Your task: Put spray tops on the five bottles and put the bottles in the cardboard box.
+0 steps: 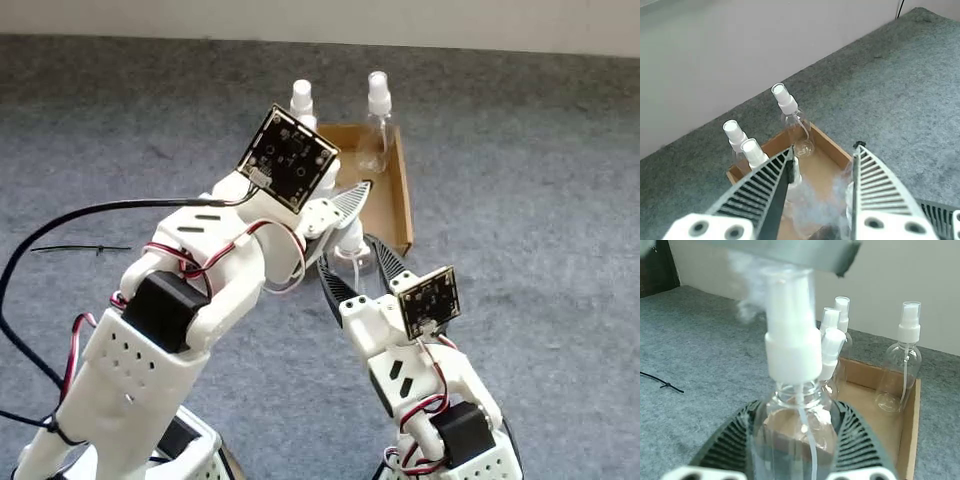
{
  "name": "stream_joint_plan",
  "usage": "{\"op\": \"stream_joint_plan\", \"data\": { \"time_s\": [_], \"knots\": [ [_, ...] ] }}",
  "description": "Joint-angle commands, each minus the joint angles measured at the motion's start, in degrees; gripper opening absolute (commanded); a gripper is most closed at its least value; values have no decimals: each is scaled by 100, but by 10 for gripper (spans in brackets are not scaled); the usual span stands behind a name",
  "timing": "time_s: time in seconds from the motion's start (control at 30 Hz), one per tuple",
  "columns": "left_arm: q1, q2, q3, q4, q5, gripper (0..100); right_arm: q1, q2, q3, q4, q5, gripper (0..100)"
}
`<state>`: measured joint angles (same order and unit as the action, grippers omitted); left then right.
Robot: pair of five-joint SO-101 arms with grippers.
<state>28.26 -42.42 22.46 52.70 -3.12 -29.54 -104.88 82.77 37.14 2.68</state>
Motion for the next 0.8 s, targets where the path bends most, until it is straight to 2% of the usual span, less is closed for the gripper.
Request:
{"op": "stream_joint_plan", "data": {
  "time_s": [0.0, 0.23, 0.5, 0.63, 0.77],
  "knots": [
    [-75, -4, 13, -88, -88, 181, -57, -57, -629, -136, -26, 4],
    [-40, -4, 22, -53, -88, 181, -673, -57, -1130, -136, -26, 4],
    [-22, -57, -22, 149, -88, 181, -664, -57, -1613, -163, -26, 4],
    [-295, -57, -760, 642, -88, 181, -154, -57, -1640, -207, -18, 4],
    [-567, -57, -2000, 1556, -88, 183, 523, -48, -1604, -1033, -18, 4]
  ]
}}
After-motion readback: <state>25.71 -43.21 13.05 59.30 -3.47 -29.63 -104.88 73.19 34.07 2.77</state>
